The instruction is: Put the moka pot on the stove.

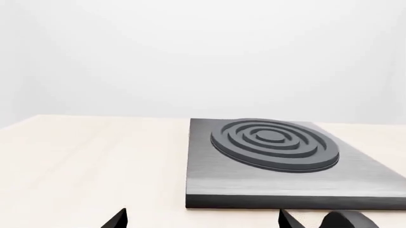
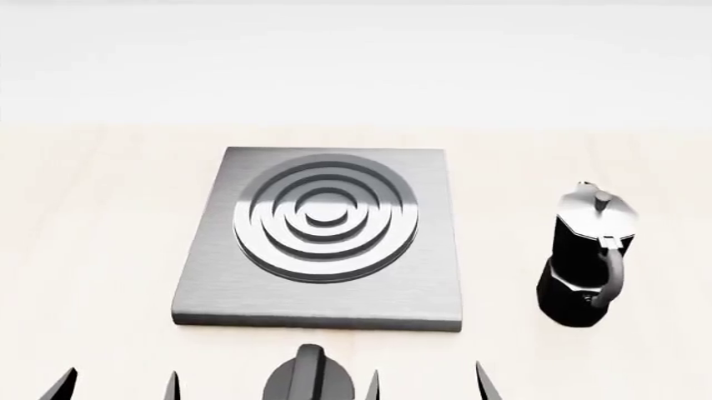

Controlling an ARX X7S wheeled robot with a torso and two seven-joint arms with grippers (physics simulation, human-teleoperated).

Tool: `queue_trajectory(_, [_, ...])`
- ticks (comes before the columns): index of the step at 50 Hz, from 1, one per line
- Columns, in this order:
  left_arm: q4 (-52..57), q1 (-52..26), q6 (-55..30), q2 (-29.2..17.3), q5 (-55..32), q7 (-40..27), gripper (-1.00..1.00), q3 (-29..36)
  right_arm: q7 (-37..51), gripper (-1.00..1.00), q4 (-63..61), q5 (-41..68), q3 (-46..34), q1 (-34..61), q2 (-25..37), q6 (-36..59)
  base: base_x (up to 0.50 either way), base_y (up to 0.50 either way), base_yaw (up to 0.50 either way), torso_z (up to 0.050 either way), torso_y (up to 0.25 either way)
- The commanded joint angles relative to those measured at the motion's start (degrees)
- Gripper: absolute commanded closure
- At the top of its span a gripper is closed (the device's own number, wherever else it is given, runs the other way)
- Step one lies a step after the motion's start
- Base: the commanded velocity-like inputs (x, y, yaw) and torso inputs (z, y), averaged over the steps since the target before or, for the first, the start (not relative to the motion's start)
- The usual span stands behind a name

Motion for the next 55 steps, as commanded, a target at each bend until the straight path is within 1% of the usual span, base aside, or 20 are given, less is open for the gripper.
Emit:
queue_trajectory(1, [-0.04, -0.15, 0.35, 0.82, 1.27, 0.59, -1.0, -1.19, -0.86, -1.0, -0.52, -0.5, 1.5, -0.15, -0.82, 0.4, 0.0, 0.1, 0.0, 0.0, 0.0])
queue_trajectory(15, [0.02, -0.12, 0.59, 0.52, 0.91, 0.28, -1.0, -0.92, -0.17, -1.0, -0.42, 0.4, 1.76, -0.22, -0.76, 0.26, 0.0, 0.09, 0.0, 0.0, 0.0])
queue_trajectory(17, [-0.1, -0.14, 0.57, 0.5, 0.73, 0.26, -1.0, -0.93, -1.07, -1.0, 1.13, 3.95, 3.31, -0.45, -1.19, -1.75, 0.0, 0.0, 0.0, 0.0, 0.0])
queue_trajectory(29, [0.07, 0.03, 0.65, 0.2, 0.56, 0.11, -1.0, -0.57, -0.91, -1.0, 1.76, 3.56, 3.05, -0.41, -0.52, -2.6, 0.0, 0.0, 0.0, 0.0, 0.0])
queue_trajectory(34, [-0.45, -0.19, -0.7, 0.19, 0.11, -0.19, -1.0, -0.44, -0.83, -1.0, 1.71, 3.71, 2.97, -0.23, -0.38, -2.42, 0.0, 0.0, 0.0, 0.0, 0.0])
queue_trajectory(38, [-0.65, -0.28, 0.5, 0.27, -0.54, 0.07, -1.0, -0.78, -0.63, -1.0, 1.53, 3.76, 2.91, -0.32, -0.29, -2.28, 0.0, 0.0, 0.0, 0.0, 0.0])
queue_trajectory(49, [0.41, 0.18, 0.13, -0.45, -1.5, 0.42, -1.0, -0.52, 0.29, -1.0, 3.09, 3.8, 3.05, -0.52, -0.07, -1.35, 0.0, 0.0, 0.0, 0.0, 0.0])
queue_trajectory(52, [0.43, 0.36, 0.44, -0.61, -1.51, 0.55, -1.0, -0.42, 1.41, -1.0, 3.3, 1.58, 2.25, -0.15, -0.02, -0.33, 0.0, 0.0, 0.0, 0.0, 0.0])
queue_trajectory(55, [0.43, 0.59, 0.6, -0.77, -1.75, 0.62, -1.0, -0.46, 1.23, -1.0, 3.6, 2.83, 2.74, -0.42, -0.12, -0.8, 0.0, 0.0, 0.0, 0.0, 0.0])
